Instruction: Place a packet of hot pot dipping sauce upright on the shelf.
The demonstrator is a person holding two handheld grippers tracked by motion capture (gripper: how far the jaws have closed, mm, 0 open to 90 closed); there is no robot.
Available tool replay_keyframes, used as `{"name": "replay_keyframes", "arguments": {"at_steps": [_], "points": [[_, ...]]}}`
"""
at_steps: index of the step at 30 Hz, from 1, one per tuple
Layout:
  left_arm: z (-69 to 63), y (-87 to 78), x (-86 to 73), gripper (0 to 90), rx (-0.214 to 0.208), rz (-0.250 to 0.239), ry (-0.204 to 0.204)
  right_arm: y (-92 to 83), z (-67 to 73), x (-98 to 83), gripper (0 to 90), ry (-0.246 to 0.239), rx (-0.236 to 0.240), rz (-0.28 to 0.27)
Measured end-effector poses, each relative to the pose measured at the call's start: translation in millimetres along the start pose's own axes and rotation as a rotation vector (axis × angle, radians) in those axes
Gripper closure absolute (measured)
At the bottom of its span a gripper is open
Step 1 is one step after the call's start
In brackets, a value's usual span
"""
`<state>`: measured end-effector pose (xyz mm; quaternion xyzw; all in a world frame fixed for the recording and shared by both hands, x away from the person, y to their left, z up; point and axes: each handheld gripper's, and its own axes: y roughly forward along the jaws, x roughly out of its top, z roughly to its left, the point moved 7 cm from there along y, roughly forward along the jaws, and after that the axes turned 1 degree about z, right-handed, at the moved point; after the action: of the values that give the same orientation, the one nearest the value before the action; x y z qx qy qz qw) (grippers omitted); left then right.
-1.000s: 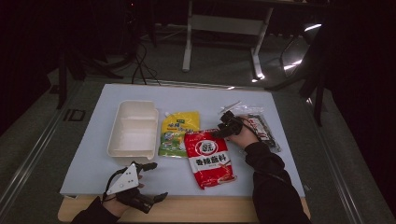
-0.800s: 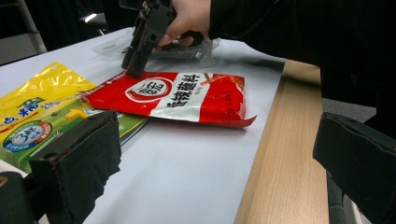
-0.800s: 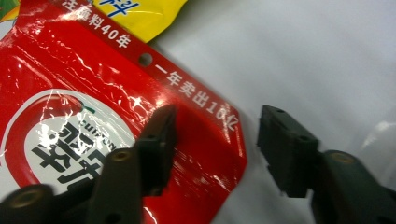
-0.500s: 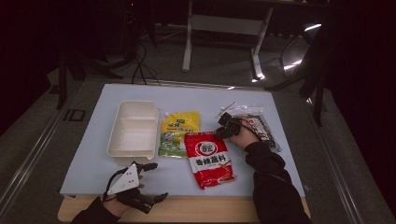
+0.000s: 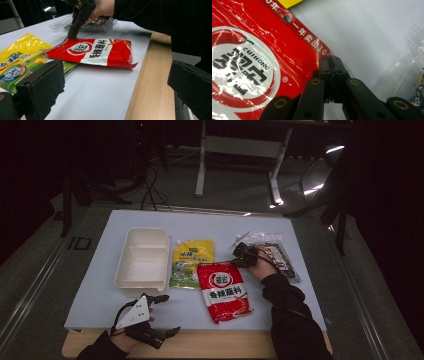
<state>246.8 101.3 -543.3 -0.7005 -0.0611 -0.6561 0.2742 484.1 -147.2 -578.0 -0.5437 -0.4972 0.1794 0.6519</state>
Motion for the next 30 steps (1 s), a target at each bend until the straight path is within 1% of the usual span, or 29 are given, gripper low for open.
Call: {"name": "replay_keyframes", "arguments": {"at_steps": [8, 12, 18, 22, 24, 25, 27, 28, 30], "points": [[0.6, 1.4, -0.2, 1.8, 0.003, 0.004, -0.012, -15.1, -1.4, -0.4, 89.5, 0.013, 0.009, -0.036], [1.1, 2.6, -0.2, 1.8, 0.006, 0.005, -0.016, -26.1, -0.8, 1.4, 89.6, 0.004, 0.002, -0.058], [2.7, 3.2, 1.5, 1.8, 0.016, 0.007, -0.024, -50.7, 2.1, 4.7, 89.8, -0.012, -0.01, -0.109], [3.2, 4.7, 4.3, 1.8, 0.038, 0.031, -0.02, -69.9, 6.9, 7.5, 89.8, -0.032, -0.019, -0.154], [3.3, 5.2, 5.9, 1.8, 0.039, 0.037, -0.028, -80.5, 10.1, 8.8, 89.8, -0.045, -0.024, -0.176], [3.5, 5.2, 7.4, 1.8, 0.043, 0.032, -0.036, -84.0, 11.2, 9.3, 89.8, -0.049, -0.026, -0.186], [3.5, 5.4, 10.4, 1.8, 0.039, 0.027, -0.063, -93.3, 14.7, 10.0, 89.8, -0.06, -0.028, -0.205], [4.0, 5.2, 11.9, 1.8, 0.042, 0.029, -0.07, -98.1, 16.7, 10.3, 89.8, -0.063, -0.028, -0.217], [5.6, 5.8, 14.5, 1.8, 0.055, 0.044, -0.087, -106.2, 20.1, 10.2, 89.8, -0.074, -0.033, -0.231]]}}
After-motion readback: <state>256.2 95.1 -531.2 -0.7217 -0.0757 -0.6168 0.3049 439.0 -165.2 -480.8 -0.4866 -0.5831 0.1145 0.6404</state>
